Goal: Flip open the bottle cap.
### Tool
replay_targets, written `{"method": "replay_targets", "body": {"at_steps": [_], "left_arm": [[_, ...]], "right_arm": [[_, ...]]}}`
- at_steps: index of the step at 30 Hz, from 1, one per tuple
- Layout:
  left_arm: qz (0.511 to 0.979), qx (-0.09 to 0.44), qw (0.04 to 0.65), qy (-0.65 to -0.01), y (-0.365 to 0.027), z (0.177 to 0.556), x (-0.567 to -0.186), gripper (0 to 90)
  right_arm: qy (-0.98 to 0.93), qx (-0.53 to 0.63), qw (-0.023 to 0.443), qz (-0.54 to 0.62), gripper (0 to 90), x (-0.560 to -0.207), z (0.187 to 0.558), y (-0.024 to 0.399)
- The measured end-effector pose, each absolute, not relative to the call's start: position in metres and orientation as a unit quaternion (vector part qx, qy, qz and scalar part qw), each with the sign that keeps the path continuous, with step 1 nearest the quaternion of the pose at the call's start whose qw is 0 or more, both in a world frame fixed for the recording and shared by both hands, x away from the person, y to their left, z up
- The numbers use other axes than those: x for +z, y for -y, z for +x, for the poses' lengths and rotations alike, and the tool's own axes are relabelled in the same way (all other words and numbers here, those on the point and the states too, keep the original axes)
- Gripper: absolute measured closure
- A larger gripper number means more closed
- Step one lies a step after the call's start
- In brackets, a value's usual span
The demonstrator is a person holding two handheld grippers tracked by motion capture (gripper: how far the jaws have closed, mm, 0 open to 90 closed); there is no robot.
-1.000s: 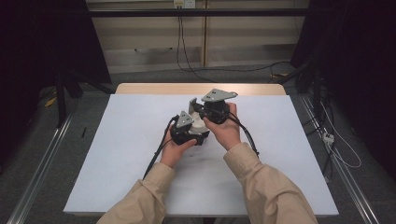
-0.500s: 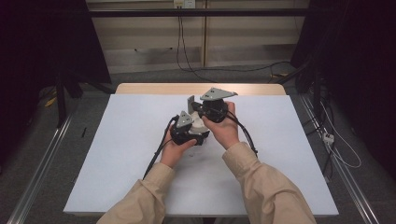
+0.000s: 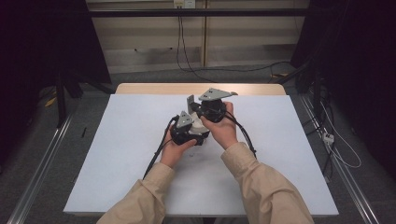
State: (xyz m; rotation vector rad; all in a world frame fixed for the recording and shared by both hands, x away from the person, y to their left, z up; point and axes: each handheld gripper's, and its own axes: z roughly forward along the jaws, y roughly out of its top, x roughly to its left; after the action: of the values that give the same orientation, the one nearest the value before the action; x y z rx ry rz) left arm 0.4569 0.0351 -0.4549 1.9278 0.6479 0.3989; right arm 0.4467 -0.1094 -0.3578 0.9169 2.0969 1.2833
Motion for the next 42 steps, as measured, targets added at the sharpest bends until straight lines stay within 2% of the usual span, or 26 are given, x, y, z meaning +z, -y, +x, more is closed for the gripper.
{"method": "replay_targets", "body": {"at_steps": [42], "left_arm": [[0.800, 0.165, 0.509, -0.271, -0.035, 0.457, -0.456, 18.7]], "right_arm": [[-0.776, 0.470, 0.252, 0.336, 89.1, -0.364, 0.464, 0.102]]}}
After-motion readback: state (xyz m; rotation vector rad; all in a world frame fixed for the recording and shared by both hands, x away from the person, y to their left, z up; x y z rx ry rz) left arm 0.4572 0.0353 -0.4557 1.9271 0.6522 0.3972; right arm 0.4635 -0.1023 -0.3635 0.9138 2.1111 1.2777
